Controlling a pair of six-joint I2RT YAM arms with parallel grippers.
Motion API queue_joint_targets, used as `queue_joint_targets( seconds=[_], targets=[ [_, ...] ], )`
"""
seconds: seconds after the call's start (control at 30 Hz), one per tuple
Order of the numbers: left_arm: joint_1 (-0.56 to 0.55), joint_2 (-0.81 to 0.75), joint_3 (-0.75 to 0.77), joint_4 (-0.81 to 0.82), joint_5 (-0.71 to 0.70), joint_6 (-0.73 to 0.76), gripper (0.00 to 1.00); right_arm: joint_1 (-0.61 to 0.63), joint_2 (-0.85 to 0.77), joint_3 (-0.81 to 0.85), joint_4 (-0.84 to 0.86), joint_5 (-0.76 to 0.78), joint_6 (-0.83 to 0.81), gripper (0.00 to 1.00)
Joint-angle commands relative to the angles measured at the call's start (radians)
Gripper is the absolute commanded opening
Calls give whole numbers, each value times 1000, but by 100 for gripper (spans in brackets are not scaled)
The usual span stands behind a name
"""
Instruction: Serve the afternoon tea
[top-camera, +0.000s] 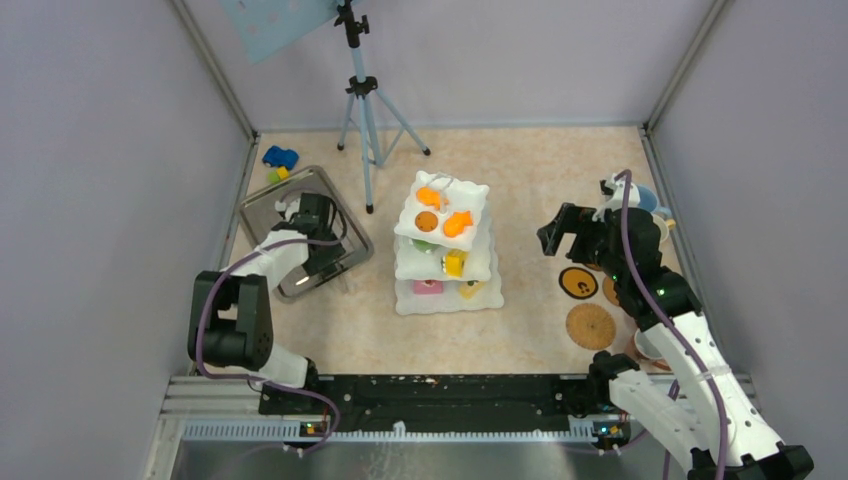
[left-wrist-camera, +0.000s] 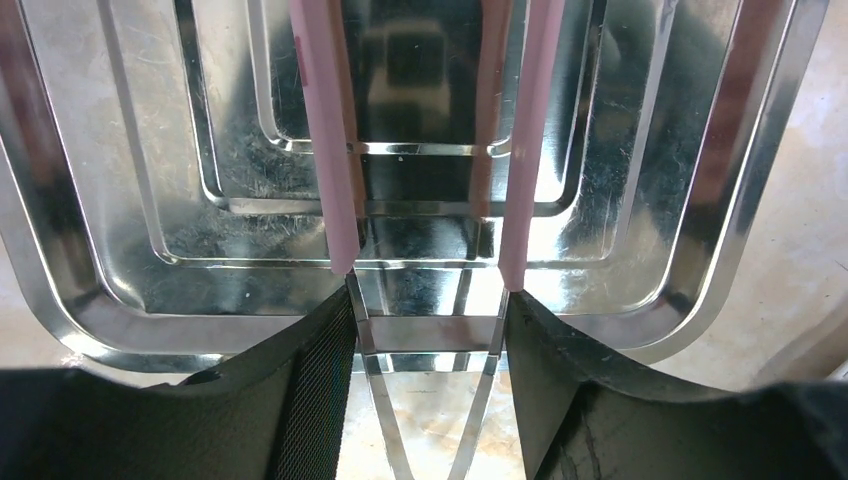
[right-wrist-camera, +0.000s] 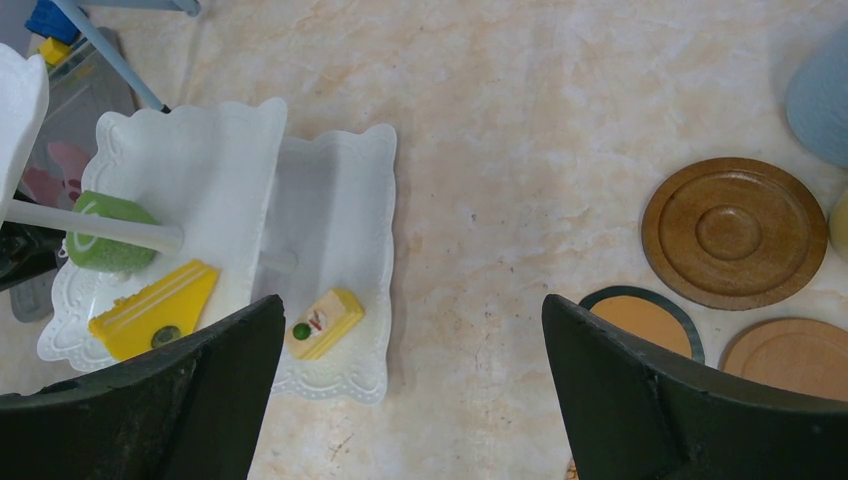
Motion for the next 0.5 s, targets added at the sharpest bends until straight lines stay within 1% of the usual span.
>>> queue_joint_targets(
  seconds=[0.0,0.1,0.23,0.33,0.47],
  targets=[
    [7,0,-4,70,-12,21,61,9,-6,16,11,13,-12,98],
    [20,12,-2,72,0,24,66,8,-5,14,13,12,-10,98],
    [36,4,10,63,9,31,83,9,-8,26,-1,12,-12,98],
    [39,-26,26,45,19,40,93,9,-12,42,-17,23,-15,98],
    [40,-90,85,-23,67,67,98,9,-20,57,-38,40,-17,98]
  ],
)
